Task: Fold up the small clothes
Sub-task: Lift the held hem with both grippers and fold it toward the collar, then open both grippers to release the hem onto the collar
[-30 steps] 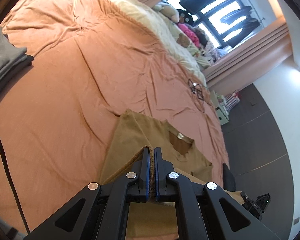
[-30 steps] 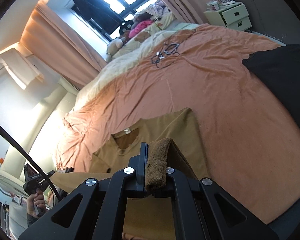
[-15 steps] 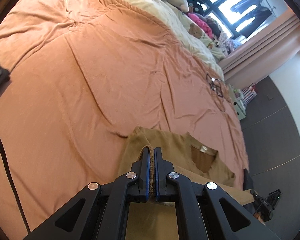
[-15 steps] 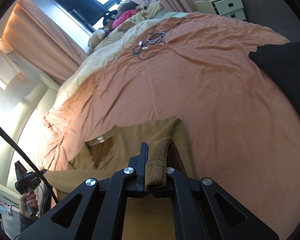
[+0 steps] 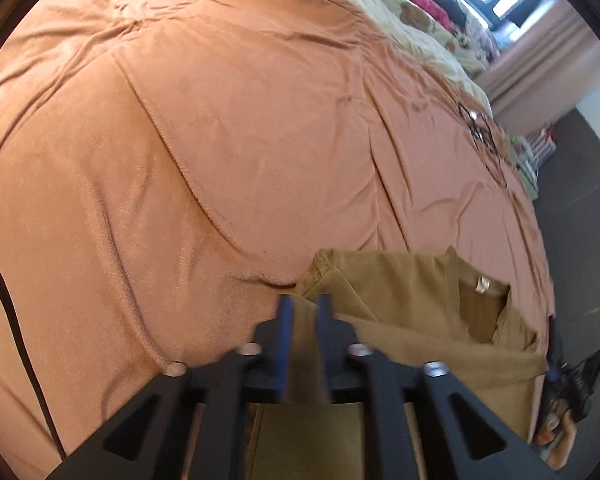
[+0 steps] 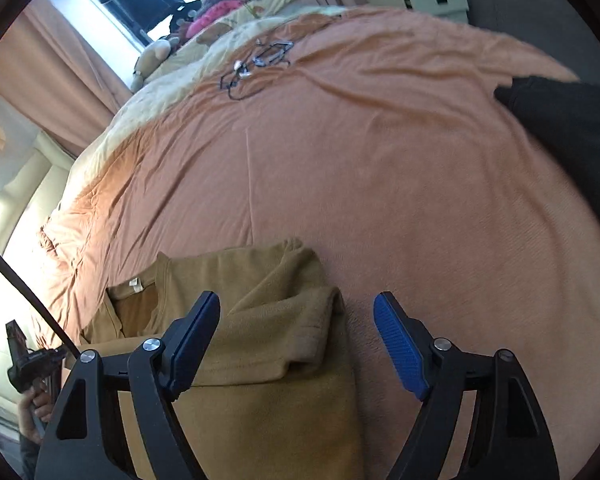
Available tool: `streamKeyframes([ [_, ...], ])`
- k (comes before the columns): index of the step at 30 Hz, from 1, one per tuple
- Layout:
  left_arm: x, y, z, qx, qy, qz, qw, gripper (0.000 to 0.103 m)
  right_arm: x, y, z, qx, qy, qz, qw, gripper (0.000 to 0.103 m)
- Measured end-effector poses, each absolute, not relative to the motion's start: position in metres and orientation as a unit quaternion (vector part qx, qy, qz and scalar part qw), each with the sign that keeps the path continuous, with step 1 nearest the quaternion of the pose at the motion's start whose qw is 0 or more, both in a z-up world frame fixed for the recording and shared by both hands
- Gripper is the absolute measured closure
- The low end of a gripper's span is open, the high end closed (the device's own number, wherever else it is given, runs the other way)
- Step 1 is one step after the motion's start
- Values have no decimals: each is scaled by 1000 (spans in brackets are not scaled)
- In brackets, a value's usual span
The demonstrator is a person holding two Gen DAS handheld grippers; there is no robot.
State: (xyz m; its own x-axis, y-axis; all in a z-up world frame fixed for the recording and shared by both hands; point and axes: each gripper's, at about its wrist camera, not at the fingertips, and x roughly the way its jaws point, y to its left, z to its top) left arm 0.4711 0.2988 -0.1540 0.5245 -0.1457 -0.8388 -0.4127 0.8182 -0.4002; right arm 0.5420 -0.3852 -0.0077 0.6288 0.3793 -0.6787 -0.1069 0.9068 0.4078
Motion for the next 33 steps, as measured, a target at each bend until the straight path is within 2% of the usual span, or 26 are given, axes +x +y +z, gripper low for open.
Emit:
streamKeyframes([
  [1, 470, 296, -151, -282, 481, 79, 826, 51, 538, -384, -5, 159, 411, 140, 887, 25],
  [2, 467, 293, -146, -268, 479, 78, 832, 35, 534, -384, -4, 153, 412, 141, 887, 25],
  [3, 464, 289, -142, -253, 478, 78, 838, 29, 529, -382, -3, 139, 416, 139, 888, 25],
  [11, 449, 263, -141, -157, 532, 53, 830, 28, 508, -367, 1, 45, 448, 128, 884, 25],
  [21, 450, 244, -181, -63, 602, 54, 794, 28, 532, -338, -14, -42, 497, 108, 860, 25],
  [26, 468, 250, -190, -57, 599, 67, 796, 23, 553, -332, -21, -52, 491, 87, 865, 25],
  [33, 508, 266, -187, -44, 581, 95, 807, 22, 590, -317, -22, -64, 471, 67, 877, 25],
])
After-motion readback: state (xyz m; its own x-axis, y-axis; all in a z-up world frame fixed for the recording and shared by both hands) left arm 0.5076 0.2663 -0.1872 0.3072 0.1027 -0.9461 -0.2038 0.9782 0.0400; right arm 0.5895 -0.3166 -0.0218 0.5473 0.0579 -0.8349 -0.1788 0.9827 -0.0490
